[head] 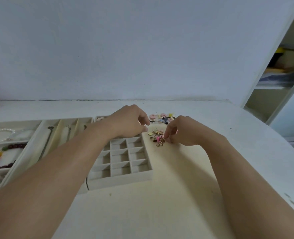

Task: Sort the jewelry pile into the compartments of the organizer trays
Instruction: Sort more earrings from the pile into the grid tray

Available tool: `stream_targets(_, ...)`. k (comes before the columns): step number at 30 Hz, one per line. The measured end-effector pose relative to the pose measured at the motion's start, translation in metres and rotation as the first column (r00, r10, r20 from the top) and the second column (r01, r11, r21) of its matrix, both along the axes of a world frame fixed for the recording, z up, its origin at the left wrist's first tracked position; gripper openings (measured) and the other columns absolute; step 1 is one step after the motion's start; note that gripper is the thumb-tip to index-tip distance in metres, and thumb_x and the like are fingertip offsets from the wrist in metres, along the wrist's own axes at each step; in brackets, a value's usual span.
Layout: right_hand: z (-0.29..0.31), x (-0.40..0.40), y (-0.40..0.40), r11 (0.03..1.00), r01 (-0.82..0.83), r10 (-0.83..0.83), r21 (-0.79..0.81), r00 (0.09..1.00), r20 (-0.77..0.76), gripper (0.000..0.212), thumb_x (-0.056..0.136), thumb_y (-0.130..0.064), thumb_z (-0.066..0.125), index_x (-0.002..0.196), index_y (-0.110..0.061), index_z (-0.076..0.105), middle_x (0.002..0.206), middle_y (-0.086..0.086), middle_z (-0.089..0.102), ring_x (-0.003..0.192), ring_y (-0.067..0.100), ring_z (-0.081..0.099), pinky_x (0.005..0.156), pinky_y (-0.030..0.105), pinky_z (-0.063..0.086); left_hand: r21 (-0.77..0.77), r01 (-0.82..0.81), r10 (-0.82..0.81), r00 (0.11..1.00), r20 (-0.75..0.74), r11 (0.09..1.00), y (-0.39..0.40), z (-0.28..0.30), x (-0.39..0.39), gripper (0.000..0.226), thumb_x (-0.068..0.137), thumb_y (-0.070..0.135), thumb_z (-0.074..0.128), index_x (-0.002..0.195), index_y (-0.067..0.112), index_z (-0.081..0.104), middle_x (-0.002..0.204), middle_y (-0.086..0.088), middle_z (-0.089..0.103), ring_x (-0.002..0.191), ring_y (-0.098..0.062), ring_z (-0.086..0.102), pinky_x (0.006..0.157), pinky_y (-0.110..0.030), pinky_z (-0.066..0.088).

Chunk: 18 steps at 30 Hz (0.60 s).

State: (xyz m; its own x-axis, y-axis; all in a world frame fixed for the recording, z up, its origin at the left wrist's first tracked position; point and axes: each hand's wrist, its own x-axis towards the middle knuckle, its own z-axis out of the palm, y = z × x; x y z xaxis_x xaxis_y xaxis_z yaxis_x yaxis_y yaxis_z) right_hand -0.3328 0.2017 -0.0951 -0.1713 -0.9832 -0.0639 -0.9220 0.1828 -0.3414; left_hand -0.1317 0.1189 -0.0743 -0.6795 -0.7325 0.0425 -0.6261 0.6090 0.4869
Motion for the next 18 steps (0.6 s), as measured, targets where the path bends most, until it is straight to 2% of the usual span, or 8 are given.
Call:
stream_targets(3, 0.000, 0.001, -0.002, 0.997, 0.024, -0.022, -0.069, 1.000, 0.020, 0.005, 0.087, -0.031, 0.074, 0.092, -0.032, 0.074, 0.088, -0.014, 0.066, 0.086, 0.011, 0.063, 0.072, 0.027, 0.049, 0.000, 0.013, -0.013, 1.000, 0.020, 1.000, 0.001, -0.001, -0.001, 0.022, 0.090, 0.029, 0.073, 0.111, 0.027, 0.074, 0.116, 0.010, 0.068, 0.105, -0.009, 0.060, 0.086, -0.022, 0.041)
stream_targets(6, -0.002, 0.005, -0.003, 0.999, 0.020, -0.020, -0.032, 1.000, 0.022, 0.022, 0.080, -0.048, 0.079, 0.098, -0.037, 0.072, 0.091, -0.015, 0.064, 0.083, 0.006, 0.062, 0.072, 0.029, 0.048, -0.002, 0.014, -0.014, 1.000, 0.027, 1.000, 0.000, -0.003, -0.002, 0.021, 0.089, 0.029, 0.073, 0.110, 0.027, 0.074, 0.115, 0.011, 0.069, 0.102, -0.009, 0.061, 0.086, -0.022, 0.041)
stream_targets(8, -0.004, 0.007, -0.002, 1.000, 0.007, -0.007, -0.004, 1.000, 0.008, 0.027, 0.078, -0.051, 0.080, 0.100, -0.038, 0.072, 0.093, -0.015, 0.063, 0.084, 0.005, 0.059, 0.072, 0.029, 0.048, -0.003, 0.016, -0.016, 1.000, 0.025, 1.000, -0.001, -0.003, -0.002, 0.020, 0.089, 0.029, 0.073, 0.109, 0.028, 0.074, 0.115, 0.010, 0.069, 0.103, -0.010, 0.061, 0.088, -0.023, 0.043)
stream_targets(14, 0.000, 0.009, -0.001, 0.999, -0.020, 0.024, -0.046, 0.996, 0.090, 0.020, 0.079, -0.035, 0.083, 0.089, -0.028, 0.068, 0.091, -0.011, 0.067, 0.076, 0.008, 0.062, 0.060, 0.022, 0.042, -0.008, 0.025, -0.025, 0.999, 0.024, 1.000, -0.001, -0.003, -0.001, 0.022, 0.089, 0.029, 0.073, 0.112, 0.027, 0.074, 0.115, 0.009, 0.069, 0.104, -0.010, 0.060, 0.084, -0.022, 0.040)
stream_targets(18, 0.006, 0.007, 0.003, 0.994, -0.024, 0.046, -0.109, 0.978, 0.204, 0.013, 0.080, -0.027, 0.084, 0.084, -0.024, 0.072, 0.079, -0.012, 0.071, 0.058, -0.003, 0.059, 0.051, 0.011, 0.042, -0.005, 0.036, -0.036, 0.999, 0.012, 0.999, 0.000, -0.004, -0.003, 0.021, 0.090, 0.029, 0.073, 0.111, 0.027, 0.074, 0.115, 0.010, 0.069, 0.100, -0.008, 0.058, 0.082, -0.020, 0.037)
